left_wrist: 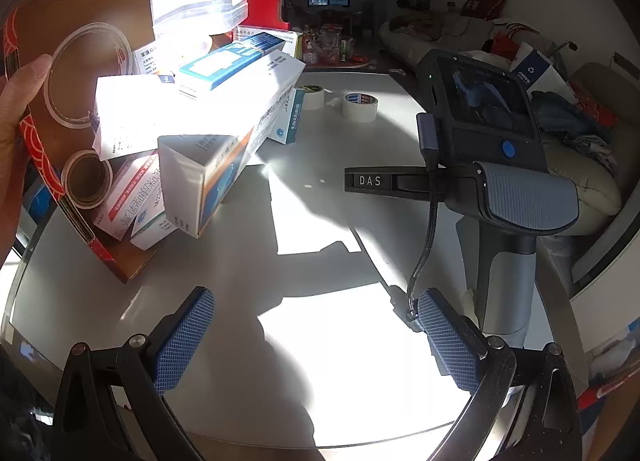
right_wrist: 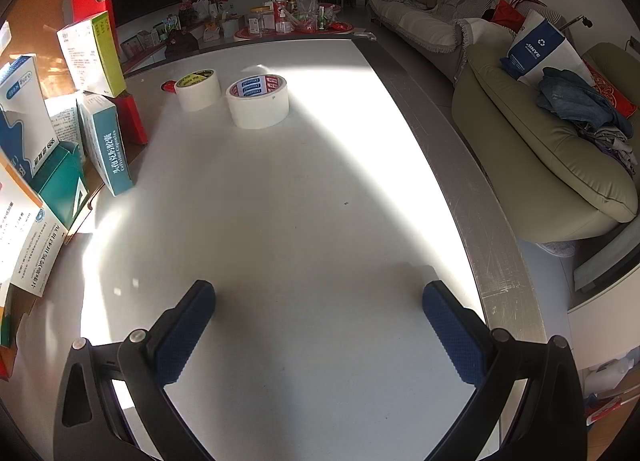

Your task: Organize objects

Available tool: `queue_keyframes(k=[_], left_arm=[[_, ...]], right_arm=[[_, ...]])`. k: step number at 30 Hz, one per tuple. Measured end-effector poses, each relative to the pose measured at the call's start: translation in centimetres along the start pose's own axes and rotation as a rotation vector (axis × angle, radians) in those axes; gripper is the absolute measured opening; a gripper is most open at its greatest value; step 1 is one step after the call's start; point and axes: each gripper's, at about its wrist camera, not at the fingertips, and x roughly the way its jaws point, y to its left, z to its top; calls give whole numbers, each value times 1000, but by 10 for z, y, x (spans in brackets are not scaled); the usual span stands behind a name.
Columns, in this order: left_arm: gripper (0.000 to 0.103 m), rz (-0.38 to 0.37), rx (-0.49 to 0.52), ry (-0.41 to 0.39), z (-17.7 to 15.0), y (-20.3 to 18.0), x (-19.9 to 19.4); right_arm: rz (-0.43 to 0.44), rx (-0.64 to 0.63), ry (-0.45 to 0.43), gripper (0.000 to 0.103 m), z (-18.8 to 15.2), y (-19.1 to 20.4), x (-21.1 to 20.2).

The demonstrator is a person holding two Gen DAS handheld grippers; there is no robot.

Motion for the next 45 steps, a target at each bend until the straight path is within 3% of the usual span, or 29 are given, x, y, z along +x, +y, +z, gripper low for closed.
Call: queue_keyframes(k=[14, 23, 27, 37, 45], left_arm=[[103, 14, 24, 35, -2, 4, 2], [103, -74, 3, -68, 8, 1, -19], [103, -61, 15, -82, 19, -2, -21], [103, -1, -51, -85, 20, 42, -44], [103, -65, -126, -59, 18, 106, -58]], right_arm=[[0, -1, 0, 103, 0, -1, 1], [0, -2, 0, 103, 0, -1, 1], [1, -2, 0, 103, 0, -2, 1], [0, -2, 0, 103, 0, -2, 1], [0, -2, 0, 103, 0, -1, 1]])
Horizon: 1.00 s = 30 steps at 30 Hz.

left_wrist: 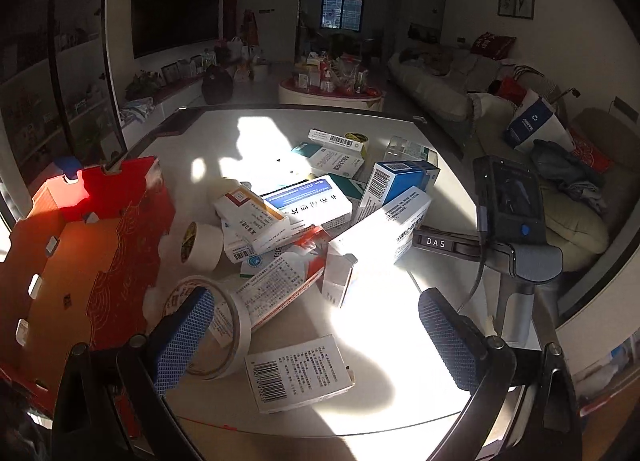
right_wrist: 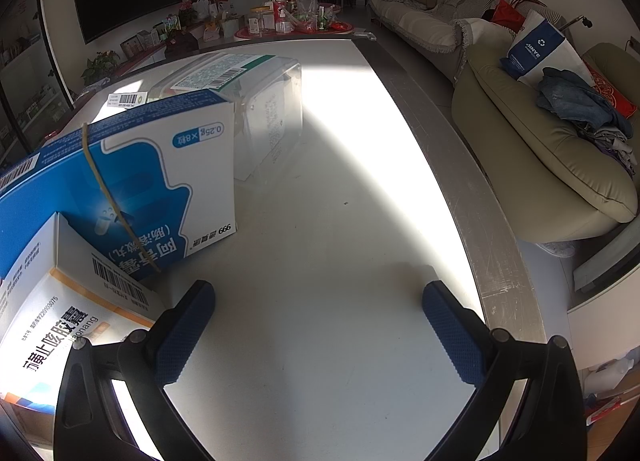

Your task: Organize objects

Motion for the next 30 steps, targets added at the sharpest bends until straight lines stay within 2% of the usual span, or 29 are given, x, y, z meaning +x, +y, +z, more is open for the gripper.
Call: queue_keyframes(k=[3, 6, 7, 9, 11, 13, 16, 19, 20, 22, 24, 26, 30], left_arm=[[103, -48, -62, -13, -4, 29, -17], [103, -157, -127, -33, -10, 45, -30], [103, -206, -139, -9, -11, 46, -27], [103, -279, -136, 117, -9, 45, -13], [103, -218, -132, 199, -9, 45, 0], [103, -187, -151, 185, -11, 50, 2], [103, -251, -203, 94, -5, 67, -6], [103, -277, -175, -60, 13, 83, -24], [103, -282, -163, -86, 18, 89, -28], [103, -314, -154, -66, 24, 101, -28], [103, -337, -176, -2, 23, 113, -23], [103, -324, -189, 53, 15, 120, -19], [103, -327, -159, 73, 0, 123, -24]], right_arm=[[0, 0, 0, 103, 0, 0, 0], [0, 0, 0, 103, 0, 0, 0], [0, 0, 0, 103, 0, 0, 0], [0, 0, 0, 103, 0, 0, 0], [0, 0, 0, 103, 0, 0, 0], [0, 0, 0, 103, 0, 0, 0], [0, 0, 0, 103, 0, 0, 0], [0, 0, 0, 103, 0, 0, 0], [0, 0, 0, 103, 0, 0, 0], [0, 0, 0, 103, 0, 0, 0], [0, 0, 0, 103, 0, 0, 0], [0, 0, 0, 103, 0, 0, 0], [0, -1, 0, 103, 0, 0, 0]])
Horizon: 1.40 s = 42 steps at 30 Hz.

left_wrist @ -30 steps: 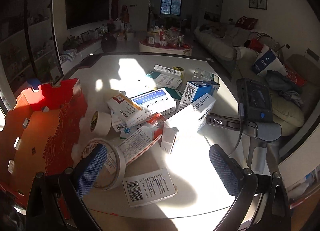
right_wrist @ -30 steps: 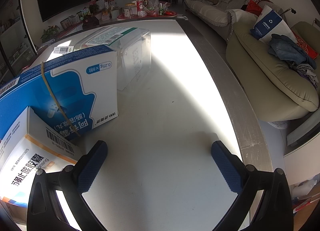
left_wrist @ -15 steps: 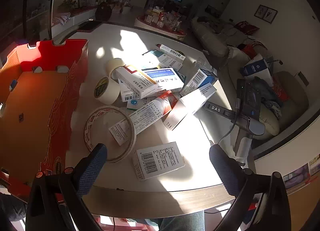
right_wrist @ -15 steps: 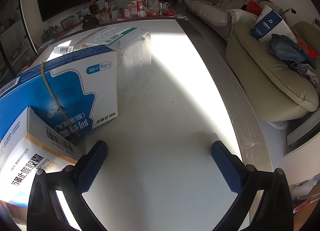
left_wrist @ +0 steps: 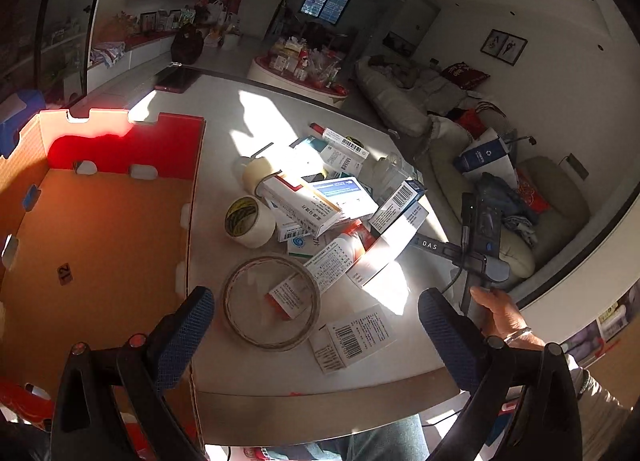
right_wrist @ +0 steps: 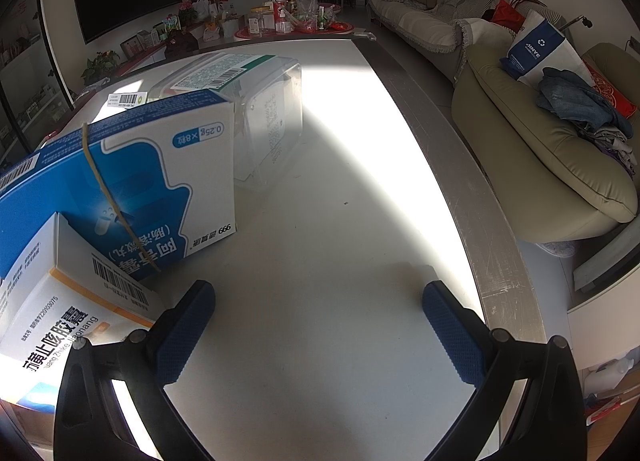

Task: Organize objects
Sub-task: 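Lower the left gripper onto a white medicine box and close it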

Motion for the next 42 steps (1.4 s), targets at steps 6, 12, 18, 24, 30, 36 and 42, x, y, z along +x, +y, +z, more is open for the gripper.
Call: queue_keyframes(k=[6, 12, 18, 24, 30, 36, 42], left_arm=[[103, 57, 343, -12, -11, -50, 3], [103, -102, 854, 137, -51, -120, 51], [103, -94, 1057, 215, -65, -144, 94], [103, -57, 1108, 356, -85, -146, 119], [103, 25, 1199, 328, -100, -146, 121], [103, 88, 1225, 298, -102, -146, 128], [103, 109, 1193, 286, -94, -139, 128]], right_arm=[[11, -10, 37, 103, -2, -3, -4], [52, 109, -36, 103, -42, -32, -73], [245, 259, 24, 103, -74, -61, -121], [408, 471, 161, 103, -52, -64, -131], [501, 484, 284, 103, -3, -8, -121], [452, 434, 476, 103, 21, 48, -86], [397, 473, 570, 103, 25, 65, -60]])
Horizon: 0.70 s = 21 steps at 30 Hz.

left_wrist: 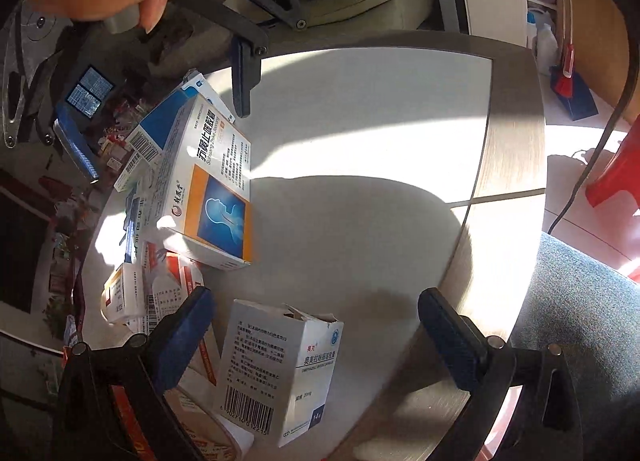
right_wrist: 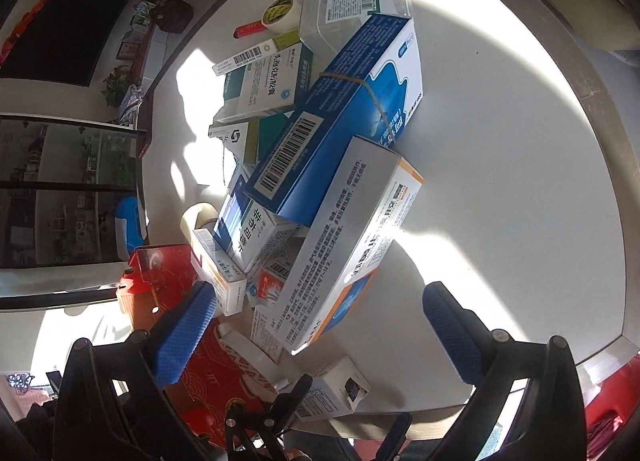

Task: Organize objects
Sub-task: 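Lower the left gripper onto a white medicine box and close it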

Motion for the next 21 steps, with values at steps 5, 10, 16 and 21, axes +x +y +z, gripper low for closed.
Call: queue_keyframes(k=[5, 10, 16, 21], left_arm=[[103, -57, -79, 26, -3, 7, 6], [103, -93, -130, 37, -3, 13, 11], [103, -191, -229, 76, -8, 28, 21], [77, -289, -315, 72, -15, 35, 19]], right_arm=[[-107, 63, 53, 102, 6, -2, 24], [-85, 168, 63, 76, 4, -17, 36], [-16, 188, 132, 40, 4, -19, 47], [16, 166, 105, 27, 6, -22, 46]])
